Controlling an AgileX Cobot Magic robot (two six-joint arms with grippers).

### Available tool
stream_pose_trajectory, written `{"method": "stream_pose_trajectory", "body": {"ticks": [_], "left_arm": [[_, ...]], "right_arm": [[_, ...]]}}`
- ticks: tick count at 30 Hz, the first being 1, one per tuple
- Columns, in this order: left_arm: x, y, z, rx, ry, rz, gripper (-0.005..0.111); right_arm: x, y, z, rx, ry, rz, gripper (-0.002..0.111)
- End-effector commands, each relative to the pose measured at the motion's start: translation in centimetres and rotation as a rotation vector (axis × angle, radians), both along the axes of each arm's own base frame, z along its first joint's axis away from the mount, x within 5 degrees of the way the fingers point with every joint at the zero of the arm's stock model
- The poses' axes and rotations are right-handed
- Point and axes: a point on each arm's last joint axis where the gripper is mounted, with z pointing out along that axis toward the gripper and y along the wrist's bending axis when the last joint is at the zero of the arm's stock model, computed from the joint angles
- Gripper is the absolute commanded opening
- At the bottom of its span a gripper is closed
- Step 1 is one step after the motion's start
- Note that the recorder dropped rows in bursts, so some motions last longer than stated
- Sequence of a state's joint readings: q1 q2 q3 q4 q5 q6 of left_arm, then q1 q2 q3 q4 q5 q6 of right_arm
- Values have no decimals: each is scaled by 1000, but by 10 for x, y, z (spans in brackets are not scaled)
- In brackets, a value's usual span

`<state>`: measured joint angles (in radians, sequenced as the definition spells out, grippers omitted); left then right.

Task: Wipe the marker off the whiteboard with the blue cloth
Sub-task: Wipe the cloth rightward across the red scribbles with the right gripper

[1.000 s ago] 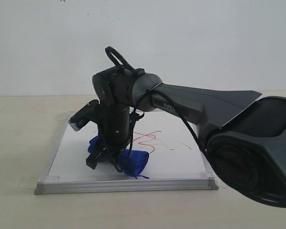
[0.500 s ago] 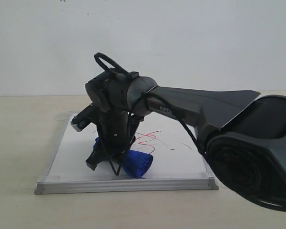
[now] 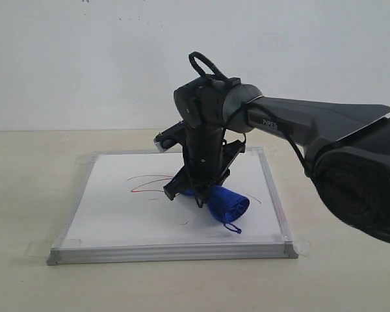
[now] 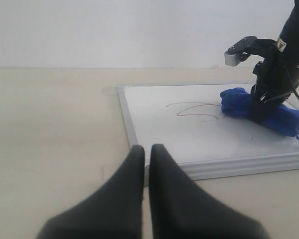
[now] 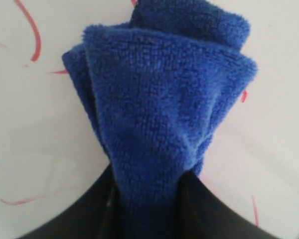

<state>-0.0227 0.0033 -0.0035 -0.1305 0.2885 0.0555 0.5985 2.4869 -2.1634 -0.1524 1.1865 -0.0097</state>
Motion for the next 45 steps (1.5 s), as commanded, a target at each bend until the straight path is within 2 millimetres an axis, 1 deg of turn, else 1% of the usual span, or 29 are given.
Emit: {"method": "stream_pose_trajectory", "body": {"ticks": [1,3,8,12,14,16,18,20,24,29,30,33,35,37,38,40,42,45], "left_arm": [[0,0,-1,5,-3,1,4],[0,0,-1,5,-3,1,4],[0,0,-1,5,-3,1,4],[0,0,-1,5,-3,1,4],[0,0,-1,5,-3,1,4],[0,0,-1,5,-3,1,4],[0,0,-1,5,-3,1,4],[0,0,-1,5,-3,1,4],[0,0,-1,5,-3,1,4],[0,0,-1,5,-3,1,4],[0,0,-1,5,-3,1,4],[0,0,-1,5,-3,1,4],[0,0,-1,5,-3,1,4],[0,0,-1,5,-3,1,4],[0,0,-1,5,-3,1,4],[0,0,-1,5,-3,1,4],[0,0,-1,5,-3,1,4],[0,0,-1,5,-3,1,4]], "right_arm": [[-13,10,-8,57,113,53,0],[-23,24,-8,80,131,93,0],[-45,52,-8,74,134,173,0],[-63,71,-8,89,149,232,0],[-69,78,-8,106,164,260,0],[-72,81,-8,101,162,275,0],[-71,79,-10,81,158,279,0],[-69,70,-12,26,141,284,0],[-61,39,-15,-106,120,272,0],[-33,-4,0,-100,96,125,0],[-25,-15,1,-93,96,78,0],[-13,-35,-1,-40,123,-45,0],[-13,-35,-2,37,171,-86,0],[-17,-29,-1,111,216,-106,0],[-20,-23,-1,141,236,-106,0],[-29,-9,0,191,264,-50,0],[-34,5,0,215,241,32,0],[-34,8,0,204,212,71,0]]}}
